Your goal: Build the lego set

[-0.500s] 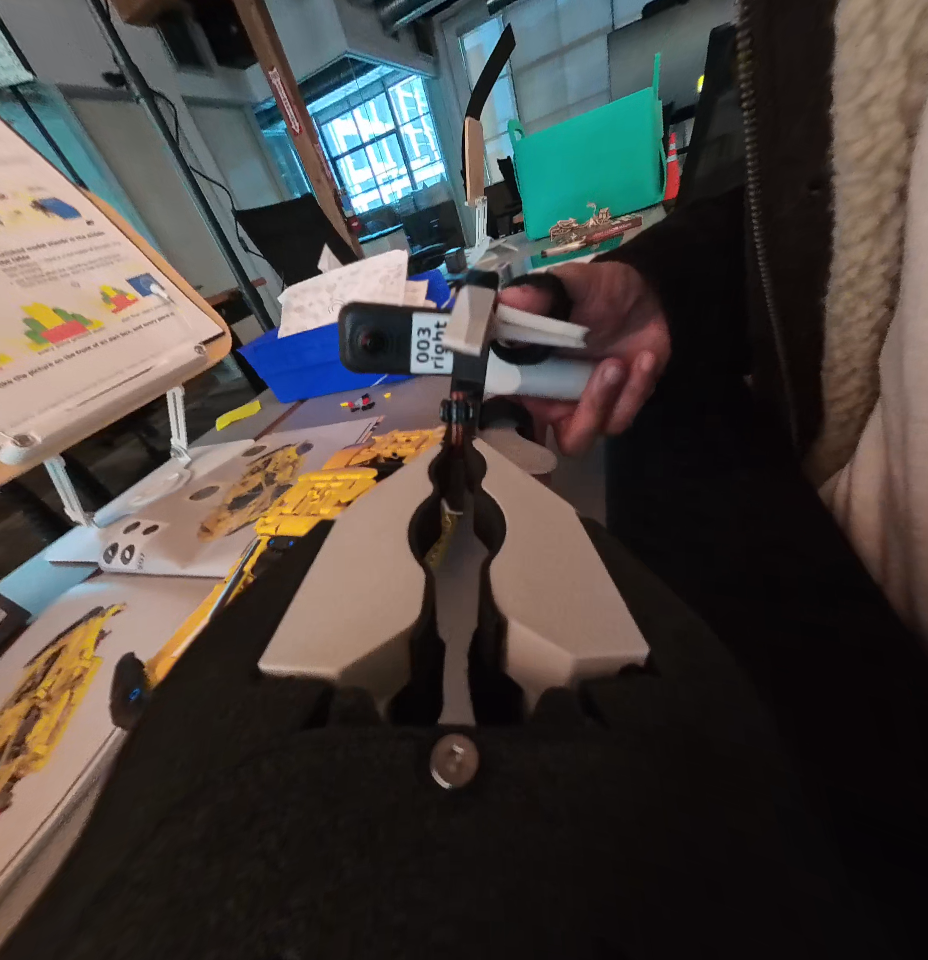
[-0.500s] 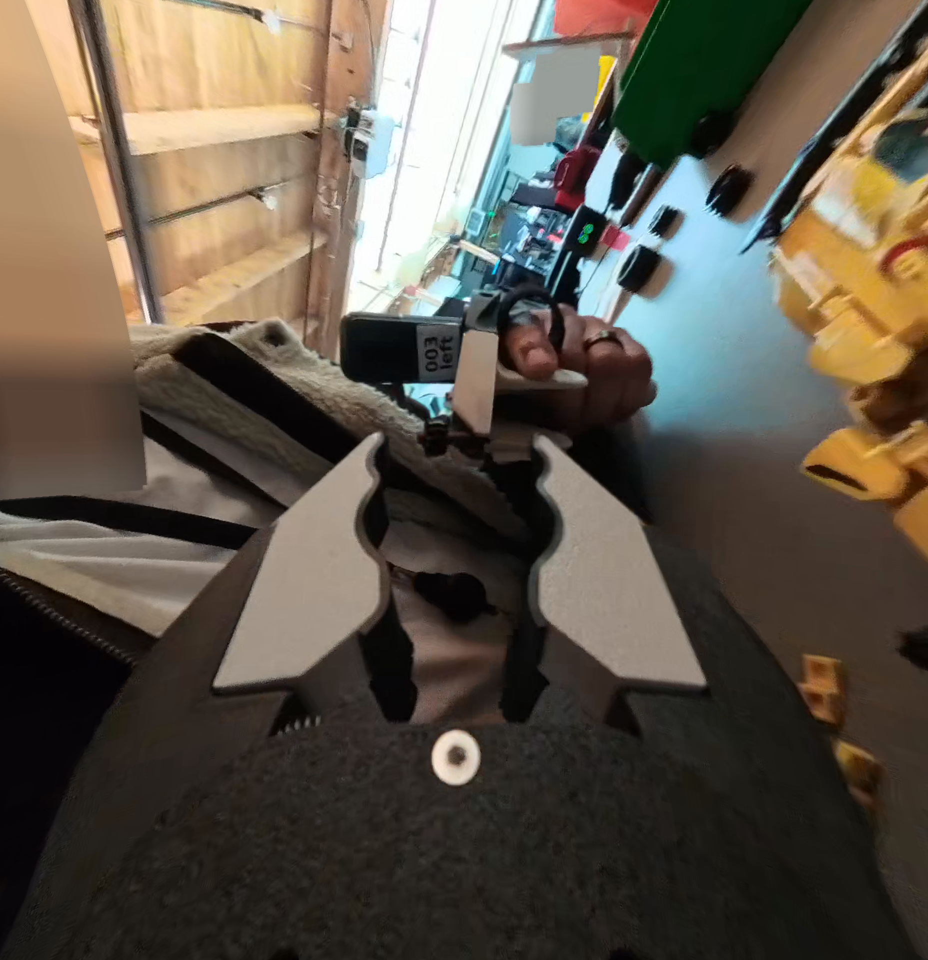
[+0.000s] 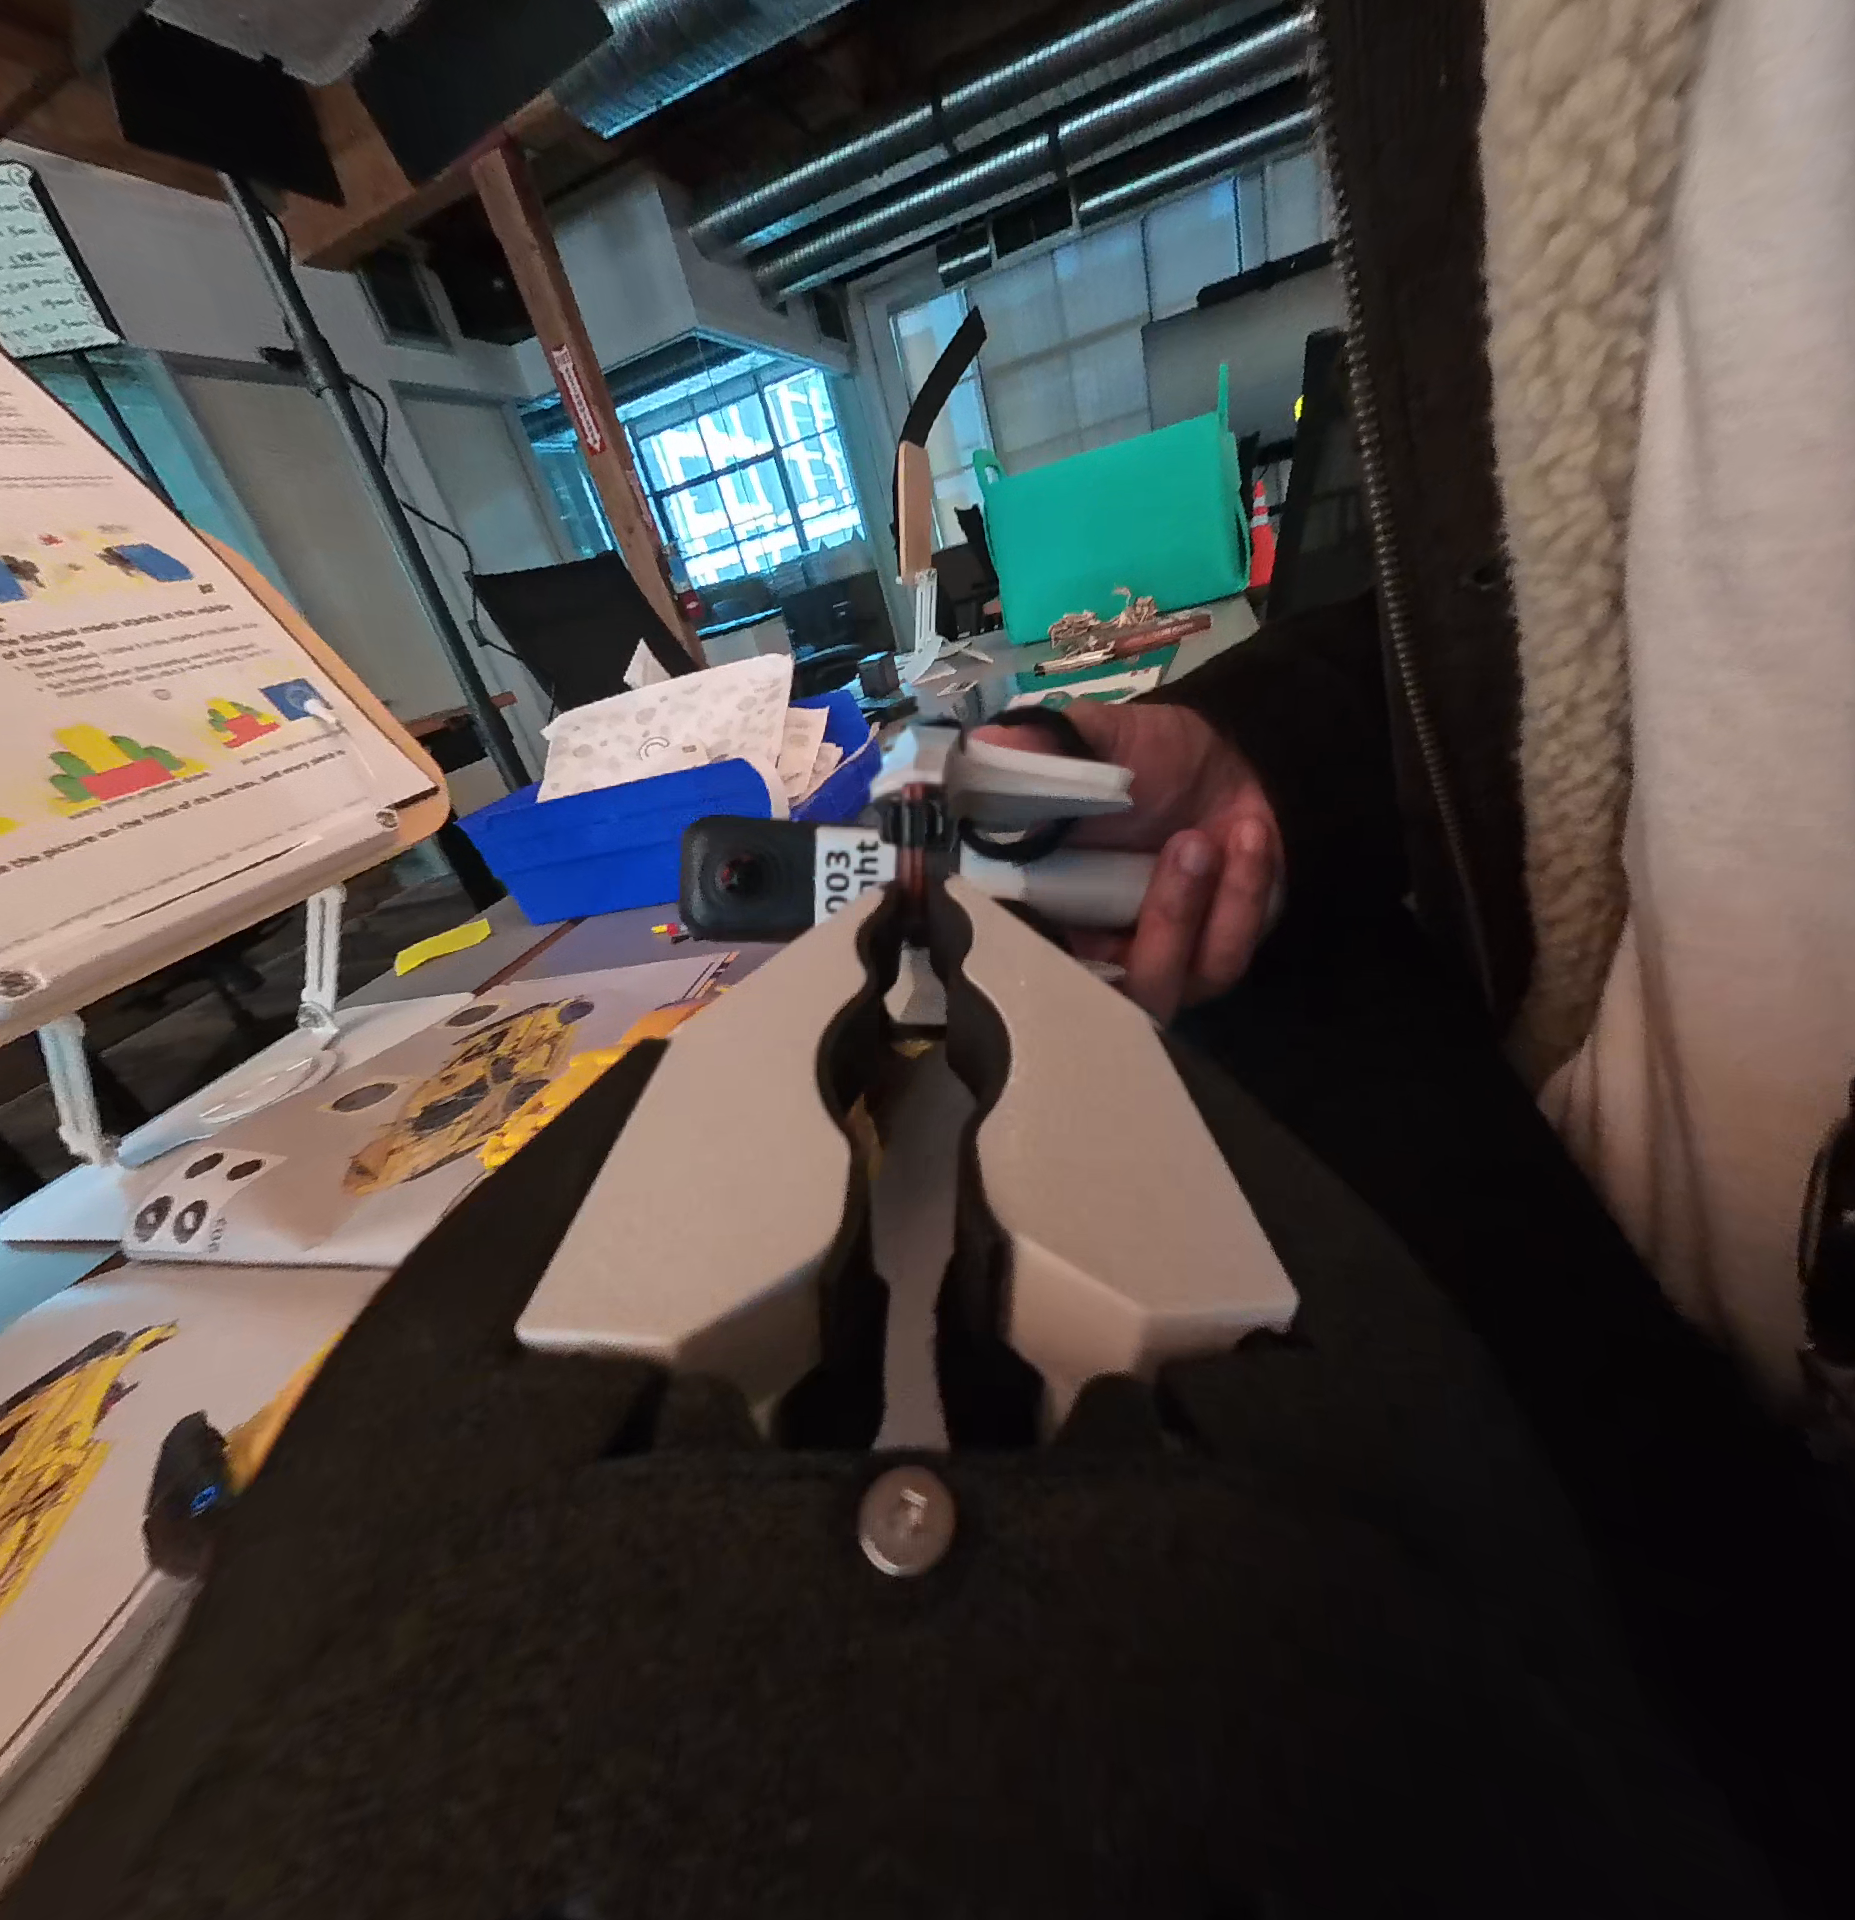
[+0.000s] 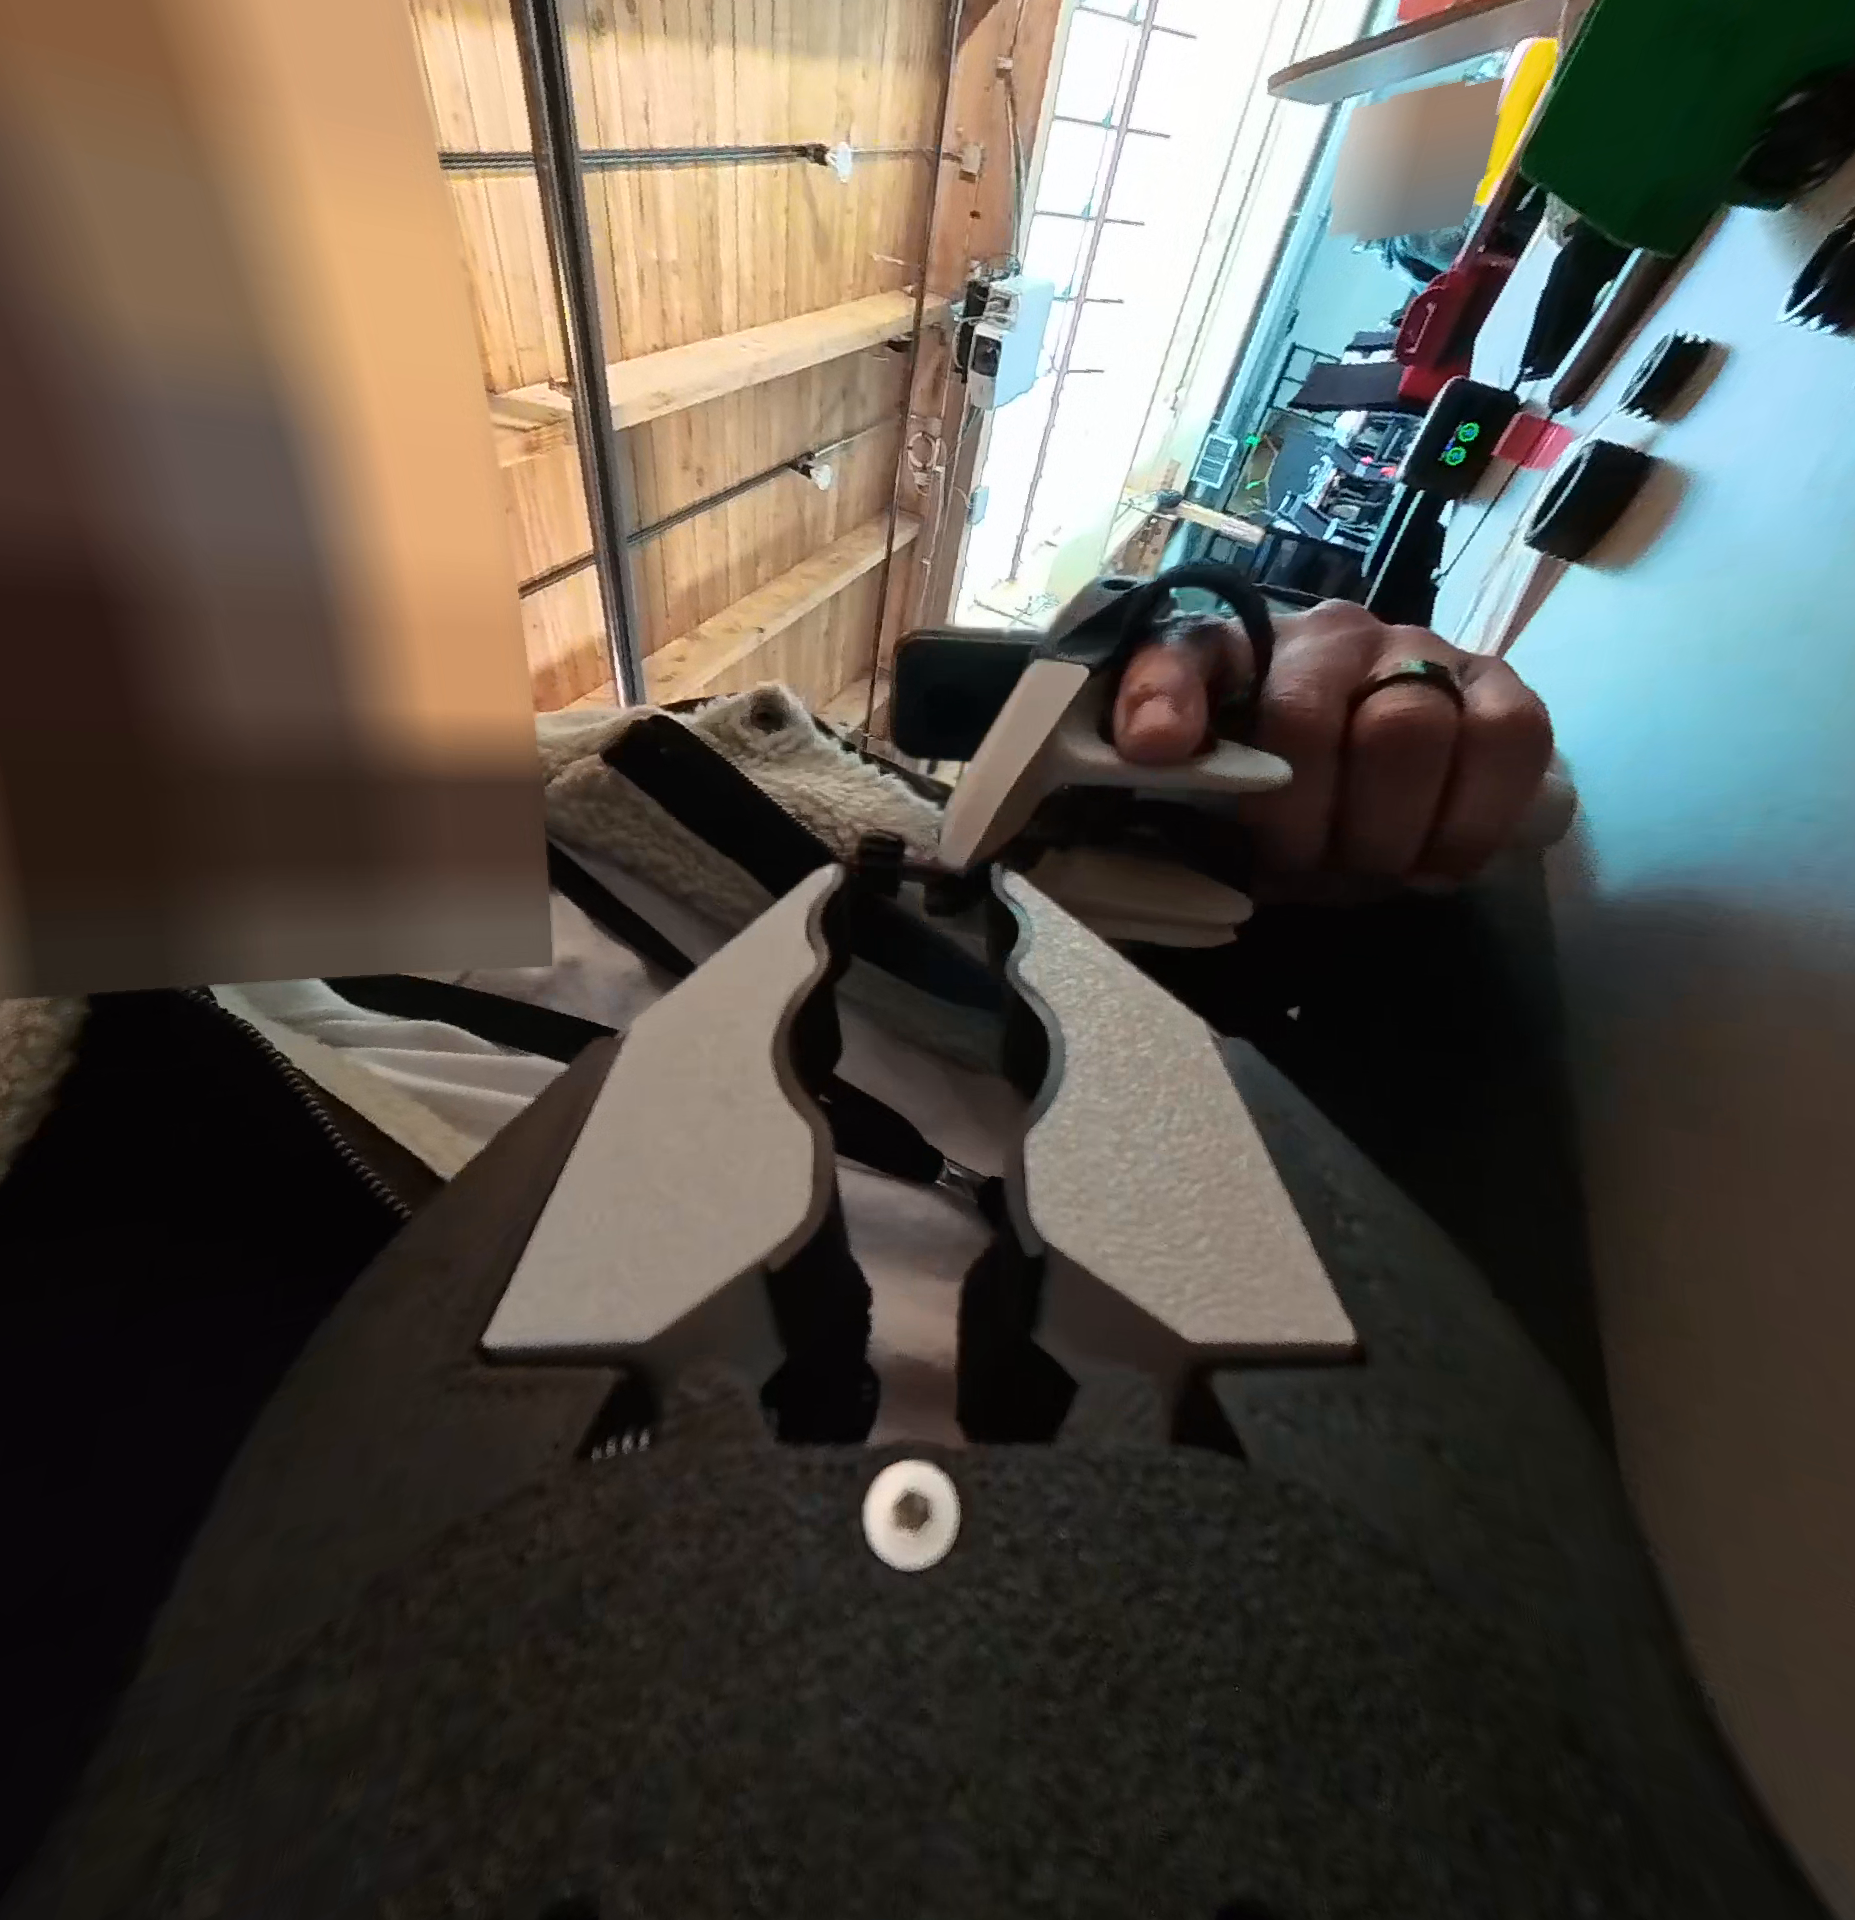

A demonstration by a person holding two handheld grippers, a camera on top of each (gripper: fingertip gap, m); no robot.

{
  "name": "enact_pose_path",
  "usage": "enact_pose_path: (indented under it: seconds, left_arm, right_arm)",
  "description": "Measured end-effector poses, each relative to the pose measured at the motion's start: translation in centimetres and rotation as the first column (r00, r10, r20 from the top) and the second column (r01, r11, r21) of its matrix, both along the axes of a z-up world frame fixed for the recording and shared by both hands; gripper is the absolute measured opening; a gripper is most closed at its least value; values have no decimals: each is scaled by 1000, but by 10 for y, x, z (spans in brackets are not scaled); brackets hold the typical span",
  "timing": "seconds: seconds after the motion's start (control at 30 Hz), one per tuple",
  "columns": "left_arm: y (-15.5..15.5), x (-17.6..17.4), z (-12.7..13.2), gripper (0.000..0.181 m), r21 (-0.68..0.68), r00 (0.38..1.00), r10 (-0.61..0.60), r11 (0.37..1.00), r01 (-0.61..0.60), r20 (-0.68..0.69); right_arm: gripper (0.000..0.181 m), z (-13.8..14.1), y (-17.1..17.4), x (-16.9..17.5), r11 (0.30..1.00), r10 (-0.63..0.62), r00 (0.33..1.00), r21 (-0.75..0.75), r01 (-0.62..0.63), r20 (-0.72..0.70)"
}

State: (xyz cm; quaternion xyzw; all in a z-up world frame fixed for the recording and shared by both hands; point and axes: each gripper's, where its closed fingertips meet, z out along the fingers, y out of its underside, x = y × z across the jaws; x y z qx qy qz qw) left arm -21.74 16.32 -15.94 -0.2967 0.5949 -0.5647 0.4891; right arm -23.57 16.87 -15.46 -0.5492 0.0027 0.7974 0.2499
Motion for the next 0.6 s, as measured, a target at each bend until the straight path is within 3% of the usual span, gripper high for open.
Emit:
enact_pose_path:
  seconds: [0.1,0.27,0.47,0.6]
  left_arm:
    - [0,0,-3,4,7,1000,3,1000,-2,-12]
    - [0,4,-11,4,34,998,18,999,-16,-57]
    - [2,6,-17,4,28,996,26,999,-23,-90]
    - [7,7,-23,6,-116,982,-23,993,1,-189]
  right_arm:
    - [24,-2,1,0,1000,-6,1000,-7,6,1]
    - [19,-12,0,1,999,-37,991,20,35,129]
    - [18,-16,2,4,999,-45,990,12,44,130]
    - [18,-23,6,5,992,-112,968,90,94,225]
